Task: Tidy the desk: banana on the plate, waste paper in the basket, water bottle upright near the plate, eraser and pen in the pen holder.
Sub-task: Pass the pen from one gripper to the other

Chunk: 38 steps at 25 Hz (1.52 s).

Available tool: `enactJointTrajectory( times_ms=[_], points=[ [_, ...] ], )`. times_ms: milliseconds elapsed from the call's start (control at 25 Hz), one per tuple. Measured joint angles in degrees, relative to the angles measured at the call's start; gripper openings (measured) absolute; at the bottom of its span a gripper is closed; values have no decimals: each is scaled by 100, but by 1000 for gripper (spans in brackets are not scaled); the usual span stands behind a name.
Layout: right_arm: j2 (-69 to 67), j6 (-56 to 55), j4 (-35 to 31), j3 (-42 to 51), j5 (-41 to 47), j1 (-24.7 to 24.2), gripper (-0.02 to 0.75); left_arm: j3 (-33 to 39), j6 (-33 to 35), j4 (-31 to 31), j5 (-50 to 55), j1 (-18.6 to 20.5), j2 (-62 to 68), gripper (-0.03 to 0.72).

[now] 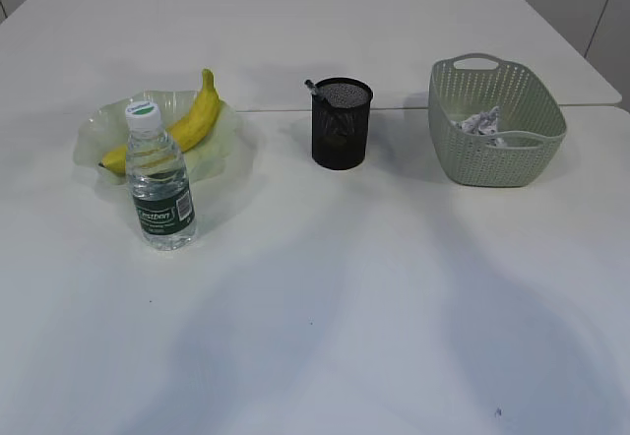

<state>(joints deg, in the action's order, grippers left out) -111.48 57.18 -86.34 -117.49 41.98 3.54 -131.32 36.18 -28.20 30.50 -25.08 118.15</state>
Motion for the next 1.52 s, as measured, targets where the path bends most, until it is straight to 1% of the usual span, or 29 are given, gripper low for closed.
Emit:
enactJointTrajectory(
  times_ms=[240, 520, 640, 920, 1240, 1520],
  points=[
    [0, 90, -98, -161, 89, -12, 275, 0, 0, -197, 33, 0, 0, 44],
    [0, 251, -362, -185, 98, -12, 275, 0, 0, -493, 68, 0, 0, 44],
    [0, 260, -388, -185, 98, -12, 275, 0, 0, -604, 92, -52, 0, 44],
    [0, 310, -453, -185, 129, -12, 275, 0, 0, -654, 134, -206, 0, 44],
    [0, 508, -694, -197, 152, -12, 275, 0, 0, -680, 190, -392, 0, 44],
    [0, 666, -908, -197, 165, -12, 274, 0, 0, -765, 248, -418, 0, 44]
  ],
)
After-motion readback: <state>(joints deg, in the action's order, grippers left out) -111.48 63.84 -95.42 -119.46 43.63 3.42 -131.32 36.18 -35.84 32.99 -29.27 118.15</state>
